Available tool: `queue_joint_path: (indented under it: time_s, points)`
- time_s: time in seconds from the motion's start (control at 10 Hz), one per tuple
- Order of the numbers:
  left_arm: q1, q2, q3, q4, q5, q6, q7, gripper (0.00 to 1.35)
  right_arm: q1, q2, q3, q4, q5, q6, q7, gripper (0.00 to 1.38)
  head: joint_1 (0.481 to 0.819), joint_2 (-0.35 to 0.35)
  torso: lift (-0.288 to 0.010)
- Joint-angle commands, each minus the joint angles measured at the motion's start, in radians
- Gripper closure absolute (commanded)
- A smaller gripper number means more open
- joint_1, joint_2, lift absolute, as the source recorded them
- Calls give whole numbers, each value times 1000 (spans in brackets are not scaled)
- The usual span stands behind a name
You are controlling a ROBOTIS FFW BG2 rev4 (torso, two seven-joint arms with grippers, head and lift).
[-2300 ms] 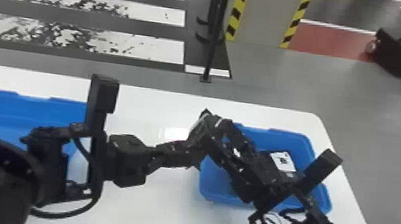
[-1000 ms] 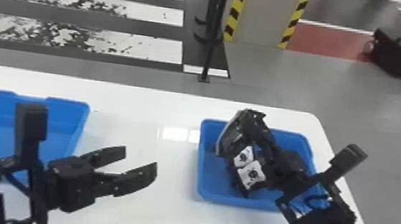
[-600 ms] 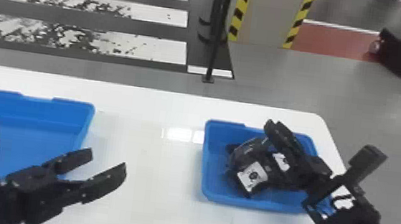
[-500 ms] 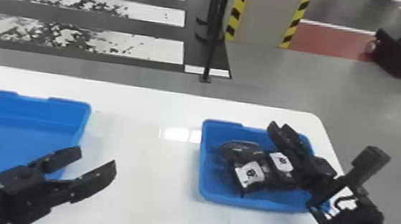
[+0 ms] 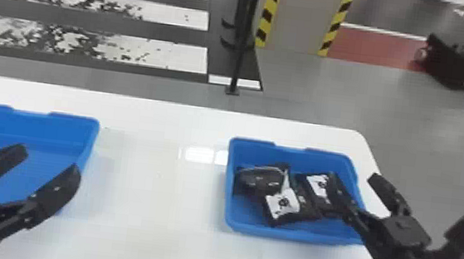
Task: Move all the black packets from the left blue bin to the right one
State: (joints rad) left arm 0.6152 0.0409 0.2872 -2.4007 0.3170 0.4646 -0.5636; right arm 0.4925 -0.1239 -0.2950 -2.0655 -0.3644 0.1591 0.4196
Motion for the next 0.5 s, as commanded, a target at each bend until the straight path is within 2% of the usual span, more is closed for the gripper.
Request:
queue_joint_path:
  time_s: [0.0,0.1,0.2,0.4]
  points:
    - [62,-19,30,-1,-16,-104,7,179,119,36,0,-96,25,-49,-5,128,695,-122,-150]
    - [89,-27,44,-1,-34,-168,13,179,187,56,0,-152,43,-112,-15,131,695,-98,-150]
    - [121,-41,58,-1,-46,-222,27,179,244,70,0,-206,59,-127,-22,131,695,-75,-150]
    - [158,-43,78,-1,-82,-251,51,180,342,86,16,-307,87,-154,-30,131,695,-24,-150]
